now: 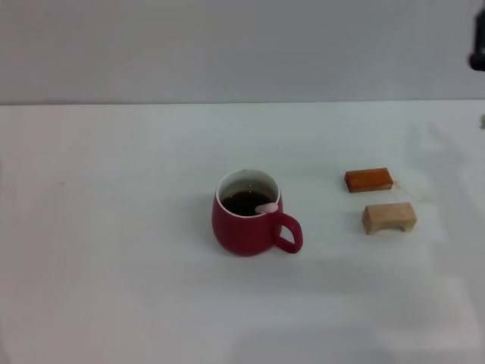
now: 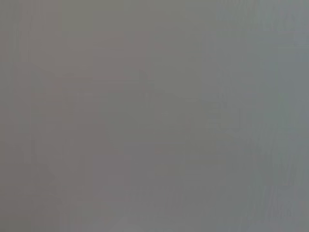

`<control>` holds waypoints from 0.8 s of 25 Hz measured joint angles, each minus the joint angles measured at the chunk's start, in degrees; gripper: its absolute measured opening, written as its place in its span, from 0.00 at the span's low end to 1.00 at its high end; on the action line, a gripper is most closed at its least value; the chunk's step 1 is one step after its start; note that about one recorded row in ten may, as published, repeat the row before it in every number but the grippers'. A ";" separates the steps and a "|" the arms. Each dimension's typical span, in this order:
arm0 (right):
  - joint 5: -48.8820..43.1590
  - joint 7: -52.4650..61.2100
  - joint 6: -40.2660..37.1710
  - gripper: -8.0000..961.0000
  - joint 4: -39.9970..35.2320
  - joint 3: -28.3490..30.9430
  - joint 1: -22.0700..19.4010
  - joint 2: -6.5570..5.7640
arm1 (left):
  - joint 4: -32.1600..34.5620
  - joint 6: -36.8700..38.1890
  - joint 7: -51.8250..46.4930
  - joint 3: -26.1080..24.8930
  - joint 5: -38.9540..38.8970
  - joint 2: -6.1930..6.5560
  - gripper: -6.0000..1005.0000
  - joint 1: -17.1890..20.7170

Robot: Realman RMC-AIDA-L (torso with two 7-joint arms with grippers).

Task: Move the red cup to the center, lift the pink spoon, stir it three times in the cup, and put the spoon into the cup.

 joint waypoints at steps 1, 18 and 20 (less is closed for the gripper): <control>0.39 0.61 -1.57 0.28 -1.11 -0.10 -0.27 0.02 | -0.12 0.01 0.00 0.01 0.00 -0.03 0.84 0.11; -0.39 6.05 -3.68 0.28 -6.38 -0.41 -2.25 -0.62 | 0.33 0.20 -2.11 0.89 0.11 0.15 0.84 0.59; -1.00 6.06 -1.50 0.28 -6.40 -0.50 -1.77 -0.74 | 0.38 0.28 -2.07 1.27 0.14 0.15 0.84 0.86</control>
